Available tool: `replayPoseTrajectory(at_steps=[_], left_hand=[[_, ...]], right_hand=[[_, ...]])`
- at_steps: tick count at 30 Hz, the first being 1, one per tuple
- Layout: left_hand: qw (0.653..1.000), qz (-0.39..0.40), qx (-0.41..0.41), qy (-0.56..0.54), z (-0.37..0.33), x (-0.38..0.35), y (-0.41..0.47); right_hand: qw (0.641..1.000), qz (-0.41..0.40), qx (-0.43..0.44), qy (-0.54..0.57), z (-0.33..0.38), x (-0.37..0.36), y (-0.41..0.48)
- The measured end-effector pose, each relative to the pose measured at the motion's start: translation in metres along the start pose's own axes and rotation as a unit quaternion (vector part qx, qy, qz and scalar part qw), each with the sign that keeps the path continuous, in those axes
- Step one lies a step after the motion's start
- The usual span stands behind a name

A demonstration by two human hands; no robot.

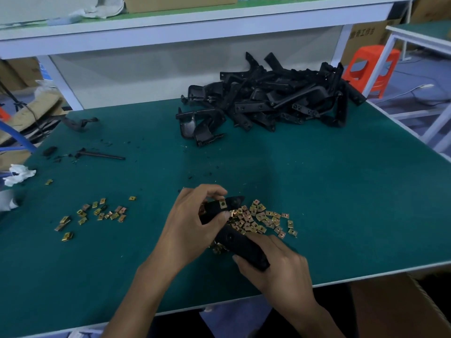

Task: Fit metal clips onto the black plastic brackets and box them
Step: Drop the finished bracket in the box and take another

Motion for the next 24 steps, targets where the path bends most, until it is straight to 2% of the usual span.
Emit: replayPoseTrajectory(at_steps=[5,8,13,18,21,24], left_hand=[[0.999,-0.010,-0.044,-0.024,-0.011,-0.008,0.004],[0.996,0.021,-0.067,-0.047,-0.012,-0.022,0.011],[0.987,0.068,-0.078,-0.127,-0.016,-0.075,0.028],[0.983,0.136,-0.113,-0.053,-0.005,-0.133,0.045],[0.979,0.150,-0.132,0.033,0.001,-0.150,0.050],[0.976,0.167,-0.128,0.051,0.000,-0.154,0.049]], right_hand=[[0.996,-0.014,-0.039,0.084,-0.003,0.007,-0.014],[0.990,-0.089,-0.086,0.066,-0.015,0.018,-0.042],[0.956,-0.253,-0.143,0.044,-0.048,0.042,-0.120],[0.914,-0.266,-0.294,0.081,-0.086,0.063,-0.209],[0.873,-0.331,-0.354,0.056,-0.112,0.089,-0.248],[0.830,-0.403,-0.383,0.038,-0.154,0.137,-0.263]])
Point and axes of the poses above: each hand's wrist, its own y-axis towards the middle knuckle, its own x-axis out of the back of the hand, z = x × y, the point moved 2 cm from there along y, towards the middle knuckle, and after that the axes turned 14 degrees about z, right-handed, at the moved point
